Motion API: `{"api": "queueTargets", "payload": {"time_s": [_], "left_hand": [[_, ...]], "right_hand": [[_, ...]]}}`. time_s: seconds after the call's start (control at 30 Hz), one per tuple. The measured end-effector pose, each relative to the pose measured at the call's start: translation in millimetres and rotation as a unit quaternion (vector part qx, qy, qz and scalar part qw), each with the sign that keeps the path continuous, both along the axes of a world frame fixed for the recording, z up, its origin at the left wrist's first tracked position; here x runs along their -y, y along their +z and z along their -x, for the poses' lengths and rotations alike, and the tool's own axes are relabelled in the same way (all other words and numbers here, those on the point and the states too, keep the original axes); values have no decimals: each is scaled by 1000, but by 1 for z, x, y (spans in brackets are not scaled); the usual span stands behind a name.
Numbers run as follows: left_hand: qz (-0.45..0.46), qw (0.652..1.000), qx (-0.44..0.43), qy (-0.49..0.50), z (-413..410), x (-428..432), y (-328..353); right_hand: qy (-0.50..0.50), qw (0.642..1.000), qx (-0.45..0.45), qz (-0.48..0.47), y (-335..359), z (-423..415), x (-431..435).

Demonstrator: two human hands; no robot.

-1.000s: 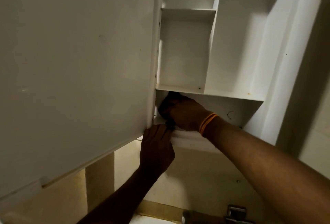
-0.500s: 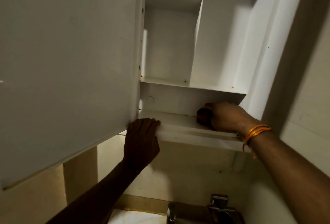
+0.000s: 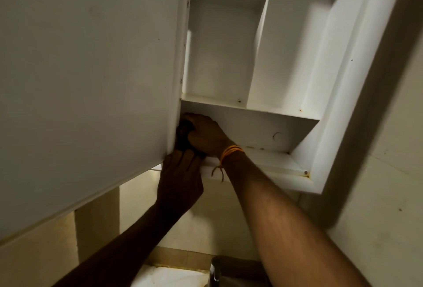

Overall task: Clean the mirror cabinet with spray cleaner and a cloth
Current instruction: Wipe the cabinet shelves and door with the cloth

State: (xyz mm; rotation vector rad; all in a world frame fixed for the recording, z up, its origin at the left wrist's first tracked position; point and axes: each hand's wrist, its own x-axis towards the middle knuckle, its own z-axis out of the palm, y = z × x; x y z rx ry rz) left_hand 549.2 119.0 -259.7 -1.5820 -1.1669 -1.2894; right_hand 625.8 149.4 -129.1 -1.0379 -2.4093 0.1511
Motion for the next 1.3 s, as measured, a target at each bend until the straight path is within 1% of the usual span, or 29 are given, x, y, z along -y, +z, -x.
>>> {"api": "queueTargets", "payload": {"time_s": [0.07,0.2,0.27,0.33,0.4,0.5,0.6,0.67,0.73,0.8,0.9,1.0,1.1,1.2,1.3], "left_hand": [[5,1000,-4,4,0,0,0],[25,1000,-18,3,4,5,1],[41,999,-22,0,5,8,3],[49,999,-22,-2,5,9,4],[54,998,-16,-3,4,10,5],[53,999,-10,-8,3,12,6],[49,999,-6,-10,3,12,7],[50,999,0,-4,2,11,7],[52,999,13,5,-1,10,7],[52,998,22,8,-5,8,7],[52,998,27,6,-6,8,6],[49,999,15,5,-3,6,4],[34,999,7,3,1,4,2],[40,999,-1,2,2,5,2],[71,997,-7,0,3,12,7]], "right_hand": [[16,1000,-11,-9,-2,-10,0],[-6,999,-34,-13,-4,-40,1],[-37,998,-54,-8,-4,-69,2],[-91,994,-55,-20,-1,-105,4],[-149,987,-36,-38,1,-136,5],[-206,976,16,-76,-2,-158,6],[-257,957,61,-122,-5,-157,8],[-278,949,78,-129,-3,-150,7],[-278,948,99,-123,2,-142,5],[-263,953,101,-110,7,-132,5],[-218,969,71,-96,5,-98,7],[-146,986,24,-75,-1,-46,7],[-92,993,7,-69,-4,-8,9],[-79,995,11,-62,-7,-9,7],[-94,994,6,-51,-8,-42,6]]}}
